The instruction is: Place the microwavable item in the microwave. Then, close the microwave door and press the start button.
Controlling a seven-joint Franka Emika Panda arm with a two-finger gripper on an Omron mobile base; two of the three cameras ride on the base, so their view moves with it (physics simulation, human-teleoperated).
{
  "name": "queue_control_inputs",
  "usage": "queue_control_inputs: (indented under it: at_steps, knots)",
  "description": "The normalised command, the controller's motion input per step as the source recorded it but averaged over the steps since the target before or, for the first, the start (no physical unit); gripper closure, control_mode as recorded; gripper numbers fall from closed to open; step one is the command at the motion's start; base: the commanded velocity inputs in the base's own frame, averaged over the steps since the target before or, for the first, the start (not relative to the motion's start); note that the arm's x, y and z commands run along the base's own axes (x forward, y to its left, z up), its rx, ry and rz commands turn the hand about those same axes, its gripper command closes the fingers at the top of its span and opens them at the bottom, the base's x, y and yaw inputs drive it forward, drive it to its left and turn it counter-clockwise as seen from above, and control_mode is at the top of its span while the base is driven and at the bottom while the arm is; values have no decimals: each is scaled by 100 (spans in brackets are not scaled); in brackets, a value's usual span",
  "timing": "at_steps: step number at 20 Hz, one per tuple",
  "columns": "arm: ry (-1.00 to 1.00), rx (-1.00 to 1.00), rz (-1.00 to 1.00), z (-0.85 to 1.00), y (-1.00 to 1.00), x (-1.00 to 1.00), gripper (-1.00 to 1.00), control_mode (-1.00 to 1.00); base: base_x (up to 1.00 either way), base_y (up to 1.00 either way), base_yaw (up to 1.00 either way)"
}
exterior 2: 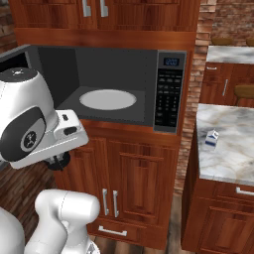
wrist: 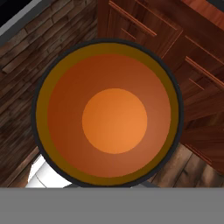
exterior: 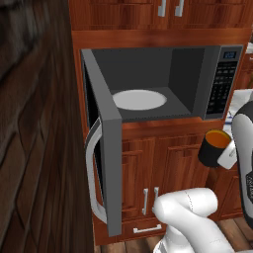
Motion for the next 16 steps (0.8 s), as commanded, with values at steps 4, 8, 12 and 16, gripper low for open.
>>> queue_control_inputs:
  at_steps: [4, 8, 12, 16]
  knots:
    - [-3, 0, 0, 0, 3, 4, 100, -100, 0, 0, 0]
    - [0, 0, 0, -2, 0, 1, 100, -100, 0, 0, 0]
    - [0, 2, 0, 0, 5, 46, 100, -100, 0, 0, 0]
    - [-2, 1, -4, 0, 7, 65, 100, -100, 0, 0, 0]
